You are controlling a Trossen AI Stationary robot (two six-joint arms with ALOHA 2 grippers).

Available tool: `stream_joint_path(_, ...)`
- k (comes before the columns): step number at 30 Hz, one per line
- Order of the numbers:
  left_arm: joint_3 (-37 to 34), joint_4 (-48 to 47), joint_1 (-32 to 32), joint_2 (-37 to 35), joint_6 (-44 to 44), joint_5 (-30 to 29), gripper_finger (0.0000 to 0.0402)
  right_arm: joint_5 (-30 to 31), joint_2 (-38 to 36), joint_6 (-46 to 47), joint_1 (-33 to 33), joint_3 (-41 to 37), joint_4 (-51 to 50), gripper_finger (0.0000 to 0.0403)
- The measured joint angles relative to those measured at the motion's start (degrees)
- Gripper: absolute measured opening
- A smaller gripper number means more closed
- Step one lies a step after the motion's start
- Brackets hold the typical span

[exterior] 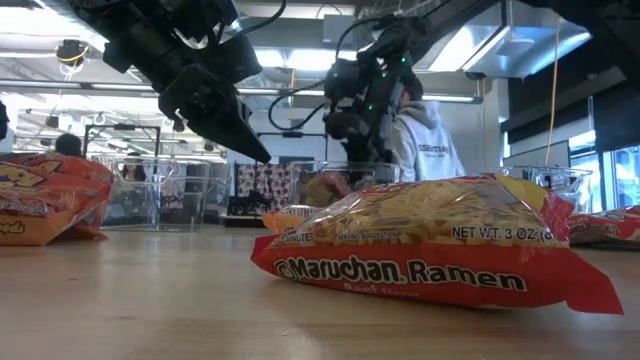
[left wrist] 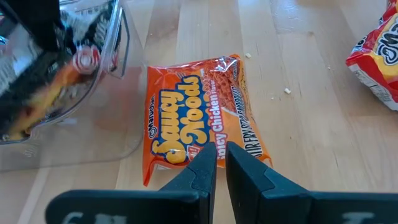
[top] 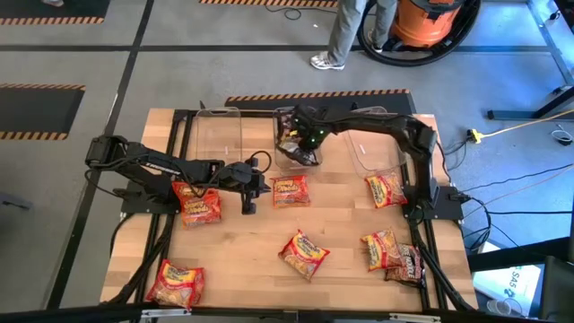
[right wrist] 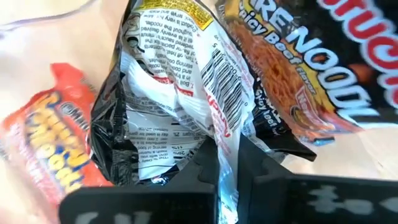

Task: Sort Maruchan noodles
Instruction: Put the top black noodle pack into the middle transparent bin

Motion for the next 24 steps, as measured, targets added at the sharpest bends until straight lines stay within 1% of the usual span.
stream_joint_path(4, 0.0, 0.0, 0.0, 0.0, 0.0, 0.0, 0.0029, -0.2, -3.6, -1.0, 0.1, 0.0, -0.2, 0.0001)
stream_joint_path(8, 0.0, 0.0, 0.0, 0.0, -0.2, -0.3, 0.0029, -0.2, -8.8, -2.0, 0.2, 0.1, -3.3, 0.0001)
stream_joint_path(13, 0.0, 2.6, -1.7, 0.0, -0.5, -3.7, 0.0036, -0.1, -14.9, -2.8, 3.6, 0.2, -7.8, 0.0)
stream_joint_path(17, 1.0, 5.5, -4.3, 0.0, -0.6, -5.1, 0.0067, -0.5, -17.4, -2.9, 8.6, -1.6, -8.8, 0.0)
stream_joint_path(20, 3.7, 5.5, -7.4, 0.0, -0.6, -8.4, 0.01, -1.3, -18.2, -1.5, 13.1, -5.2, -7.8, 0.0)
stream_joint_path(24, 6.8, 4.4, -13.2, 0.0, -0.2, -13.0, 0.0147, -0.3, -18.5, 1.5, 19.0, -11.0, -4.9, 0.0)
